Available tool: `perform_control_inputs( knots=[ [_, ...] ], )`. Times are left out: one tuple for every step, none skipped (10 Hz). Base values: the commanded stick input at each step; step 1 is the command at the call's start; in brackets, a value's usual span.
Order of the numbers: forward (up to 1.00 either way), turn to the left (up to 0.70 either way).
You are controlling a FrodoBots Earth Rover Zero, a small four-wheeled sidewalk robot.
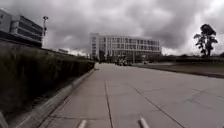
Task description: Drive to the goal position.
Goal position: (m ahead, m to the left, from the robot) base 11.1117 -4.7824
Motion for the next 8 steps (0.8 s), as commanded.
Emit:
perform_control_inputs(
  knots=[
    [0.50,0.00],
    [0.50,0.00],
    [0.50,0.00],
    [0.50,0.00],
    [0.50,0.00],
    [0.50,-0.40],
    [0.50,-0.50],
    [0.50,-0.50]
  ],
)
